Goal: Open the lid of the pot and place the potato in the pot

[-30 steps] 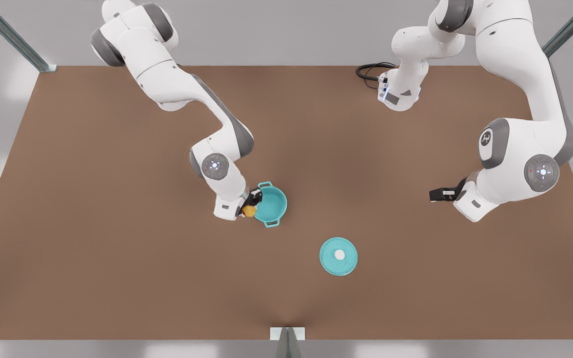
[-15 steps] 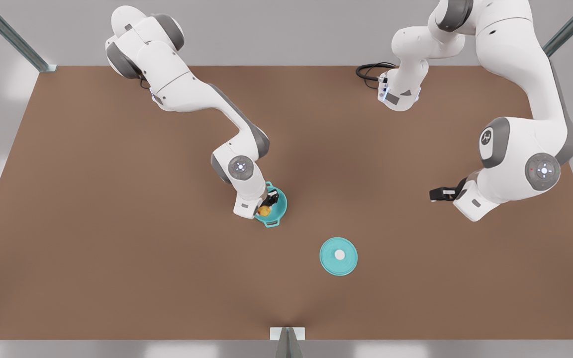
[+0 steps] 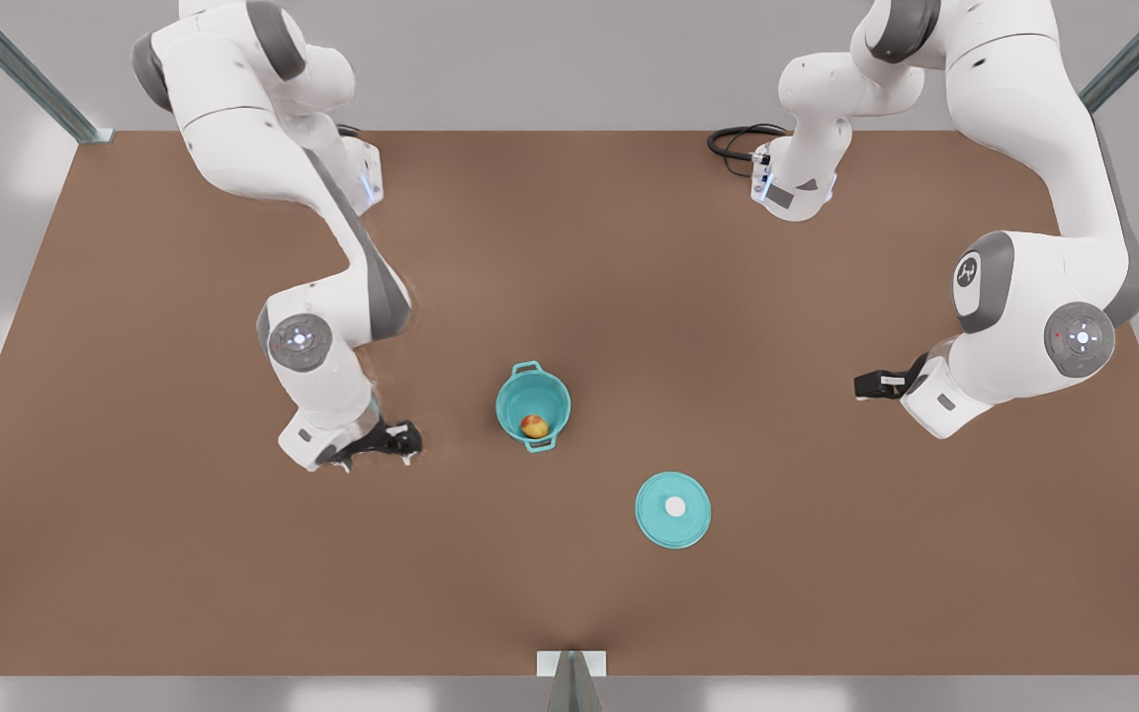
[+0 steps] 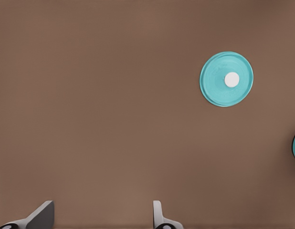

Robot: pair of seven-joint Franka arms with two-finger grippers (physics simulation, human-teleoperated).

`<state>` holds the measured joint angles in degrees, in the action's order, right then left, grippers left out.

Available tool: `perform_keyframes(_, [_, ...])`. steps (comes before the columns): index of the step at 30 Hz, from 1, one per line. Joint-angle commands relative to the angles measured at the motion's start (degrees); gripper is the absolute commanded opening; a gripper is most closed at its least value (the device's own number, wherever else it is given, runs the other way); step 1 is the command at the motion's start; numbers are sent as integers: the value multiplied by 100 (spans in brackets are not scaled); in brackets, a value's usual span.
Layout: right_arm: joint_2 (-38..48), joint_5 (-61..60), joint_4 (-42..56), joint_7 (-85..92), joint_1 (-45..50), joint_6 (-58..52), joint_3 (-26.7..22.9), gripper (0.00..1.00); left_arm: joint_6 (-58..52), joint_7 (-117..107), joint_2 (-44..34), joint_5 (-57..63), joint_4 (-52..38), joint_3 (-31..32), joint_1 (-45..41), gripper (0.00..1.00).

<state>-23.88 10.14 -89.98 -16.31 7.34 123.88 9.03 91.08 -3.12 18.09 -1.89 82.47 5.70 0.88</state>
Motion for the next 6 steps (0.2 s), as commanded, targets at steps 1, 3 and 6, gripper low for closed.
perform_keyframes(1, [331, 392, -2, 2763, -697, -1541, -15, 100, -2, 109, -7, 5, -3, 1, 0, 100])
perform_keyframes(3, [498, 296, -2, 3002, -980, -1823, -15, 100, -2, 109, -7, -4, -3, 1, 0, 100])
perform_keyframes(6, [551, 225, 15, 3055, -1068, -1999, -33, 100, -2, 109, 2, 5, -3, 1, 0, 100])
